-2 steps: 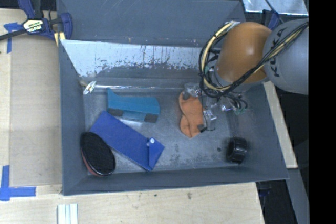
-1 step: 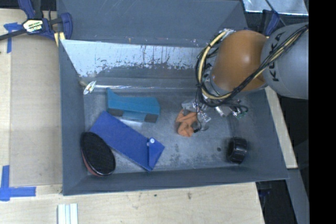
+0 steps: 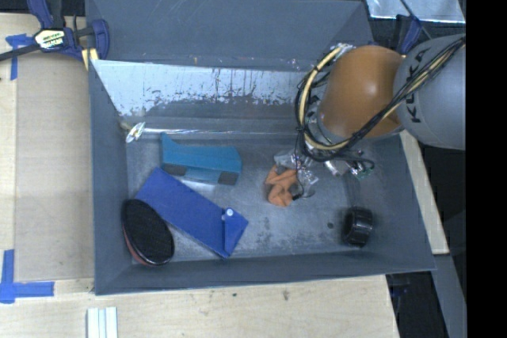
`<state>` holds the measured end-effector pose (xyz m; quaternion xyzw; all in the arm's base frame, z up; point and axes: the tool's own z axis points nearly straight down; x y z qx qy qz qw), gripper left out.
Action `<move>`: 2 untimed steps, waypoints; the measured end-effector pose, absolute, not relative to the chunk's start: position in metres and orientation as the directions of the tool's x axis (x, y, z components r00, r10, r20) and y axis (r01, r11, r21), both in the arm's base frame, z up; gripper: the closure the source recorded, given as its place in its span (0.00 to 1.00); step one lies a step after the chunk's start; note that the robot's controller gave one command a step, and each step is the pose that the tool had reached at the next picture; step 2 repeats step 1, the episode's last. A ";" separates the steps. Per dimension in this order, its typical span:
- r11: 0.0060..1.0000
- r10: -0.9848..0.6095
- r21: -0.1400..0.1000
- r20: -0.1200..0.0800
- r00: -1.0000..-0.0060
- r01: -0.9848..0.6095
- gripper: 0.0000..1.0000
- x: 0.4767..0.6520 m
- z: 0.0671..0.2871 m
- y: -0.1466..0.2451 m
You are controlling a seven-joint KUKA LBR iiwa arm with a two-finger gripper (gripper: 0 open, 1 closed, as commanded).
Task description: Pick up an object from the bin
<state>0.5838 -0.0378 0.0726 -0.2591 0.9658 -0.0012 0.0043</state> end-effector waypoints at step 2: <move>0.856 -0.516 -0.001 -0.003 -0.856 -0.516 1.00 0.620 0.107 -0.086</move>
Offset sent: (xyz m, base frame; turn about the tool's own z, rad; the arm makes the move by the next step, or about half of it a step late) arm 0.0000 0.0000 0.0000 0.0000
